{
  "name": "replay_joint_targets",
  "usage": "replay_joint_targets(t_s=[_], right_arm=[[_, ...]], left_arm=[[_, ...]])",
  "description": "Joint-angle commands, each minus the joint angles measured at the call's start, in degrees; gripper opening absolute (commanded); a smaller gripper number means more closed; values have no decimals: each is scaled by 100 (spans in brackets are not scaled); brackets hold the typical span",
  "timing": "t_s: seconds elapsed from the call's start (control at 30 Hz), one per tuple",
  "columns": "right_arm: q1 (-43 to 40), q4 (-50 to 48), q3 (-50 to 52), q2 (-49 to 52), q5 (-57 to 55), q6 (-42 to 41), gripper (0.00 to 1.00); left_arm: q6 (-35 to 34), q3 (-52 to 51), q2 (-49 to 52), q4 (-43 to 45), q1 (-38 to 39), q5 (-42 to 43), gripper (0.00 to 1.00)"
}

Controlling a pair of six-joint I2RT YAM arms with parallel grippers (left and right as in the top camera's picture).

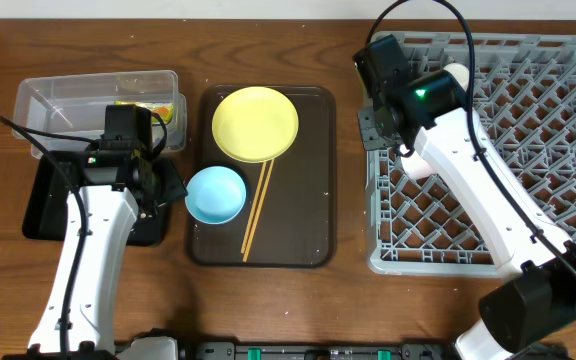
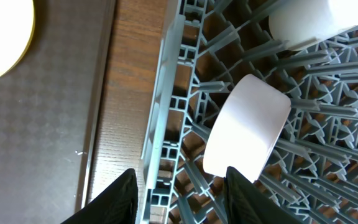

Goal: Sort waste into correct bins and load items into the dishwasher rack
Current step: 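Release the pink bowl and lift the right gripper away, then reach the right gripper to the wooden chopsticks on the tray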

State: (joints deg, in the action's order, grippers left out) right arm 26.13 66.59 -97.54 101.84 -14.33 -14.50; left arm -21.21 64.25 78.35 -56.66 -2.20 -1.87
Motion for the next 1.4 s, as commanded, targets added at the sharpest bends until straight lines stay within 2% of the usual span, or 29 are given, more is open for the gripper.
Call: replay_joint_targets(t_s=[0.0,0.3,0.43,0.6,0.77,0.9,1.1,1.37], right_arm=[[-59,9,0,17,50,-94,43],[-55,-39,0,17,599,-92,45],[-52,-181,0,17,1355,-92,49],[125,-511,9,50,2221,-94,49],[595,-914,11,240,2256,-289,51],[1069,-1204,11,573,2280,-621,52],[1770,-1502,11,1287,2225,-1513,49],[2203,-1818,11,2170,1978,-2037,45]], left_arm=[[-50,-28,11,-28,-26,-28,63],[-50,-28,11,-31,-26,-28,63],[-28,-28,11,-31,-33,-35,63],[-33,-26,9,-138,-341,-96,63],[-90,-26,9,-315,-964,7,63],[-393,-26,9,-356,-1263,13,63],[-424,-26,9,-354,-1279,15,63],[-424,-26,9,-356,-1279,15,64]])
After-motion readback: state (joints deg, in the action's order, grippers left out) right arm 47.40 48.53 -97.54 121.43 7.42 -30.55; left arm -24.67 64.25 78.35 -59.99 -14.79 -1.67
